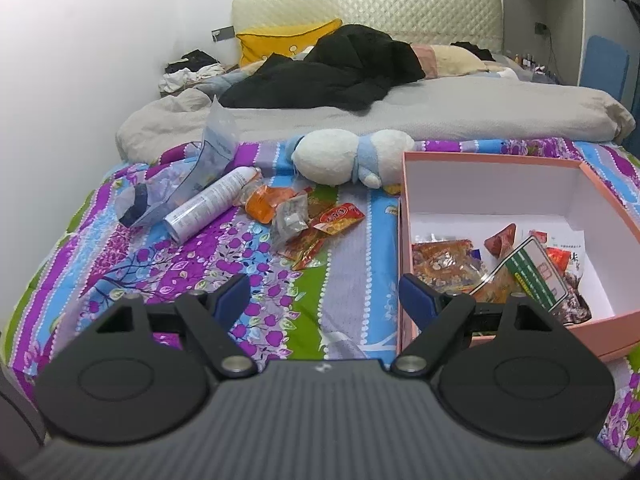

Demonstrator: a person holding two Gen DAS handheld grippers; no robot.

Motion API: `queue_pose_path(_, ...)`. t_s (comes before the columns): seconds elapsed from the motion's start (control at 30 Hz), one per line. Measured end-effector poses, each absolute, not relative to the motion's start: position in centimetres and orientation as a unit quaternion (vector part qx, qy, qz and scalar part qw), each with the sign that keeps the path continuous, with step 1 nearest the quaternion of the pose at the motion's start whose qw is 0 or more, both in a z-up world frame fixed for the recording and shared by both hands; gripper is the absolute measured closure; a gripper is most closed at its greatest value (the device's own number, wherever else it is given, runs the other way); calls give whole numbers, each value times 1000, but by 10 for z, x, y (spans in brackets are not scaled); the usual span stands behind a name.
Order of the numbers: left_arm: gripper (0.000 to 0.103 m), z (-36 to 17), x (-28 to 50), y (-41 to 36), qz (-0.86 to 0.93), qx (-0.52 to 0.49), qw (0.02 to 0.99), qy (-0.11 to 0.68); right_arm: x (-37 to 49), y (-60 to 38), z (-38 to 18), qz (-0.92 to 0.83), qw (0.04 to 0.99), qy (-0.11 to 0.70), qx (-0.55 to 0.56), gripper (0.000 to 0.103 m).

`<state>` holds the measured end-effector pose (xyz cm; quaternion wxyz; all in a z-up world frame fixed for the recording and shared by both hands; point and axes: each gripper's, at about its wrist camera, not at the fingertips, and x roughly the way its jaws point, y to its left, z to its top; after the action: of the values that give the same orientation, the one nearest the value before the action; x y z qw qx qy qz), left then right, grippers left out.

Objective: Organize snacks
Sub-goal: 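Raise both open tools away from the pink box, then move both tools down toward the snack packets beside the plush toy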

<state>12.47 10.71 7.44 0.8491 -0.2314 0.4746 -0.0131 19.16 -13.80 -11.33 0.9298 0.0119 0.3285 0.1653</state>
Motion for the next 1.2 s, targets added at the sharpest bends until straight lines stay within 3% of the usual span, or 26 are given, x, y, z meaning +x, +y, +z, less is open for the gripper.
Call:
queue_pose_path(0.3, 0, 51, 129, 127, 4, -292, 847, 444, 204, -129, -120, 180, 922, 344, -3, 20)
queue_pose_path(0.57, 0, -5, 138, 120, 8, -304, 819, 486, 215, -122, -123, 193, 918, 345, -36, 20)
queue_pose_path(1.2, 0, -19, 138, 145, 28, -341, 801, 491, 223, -103, -153, 204, 904, 375, -28, 20)
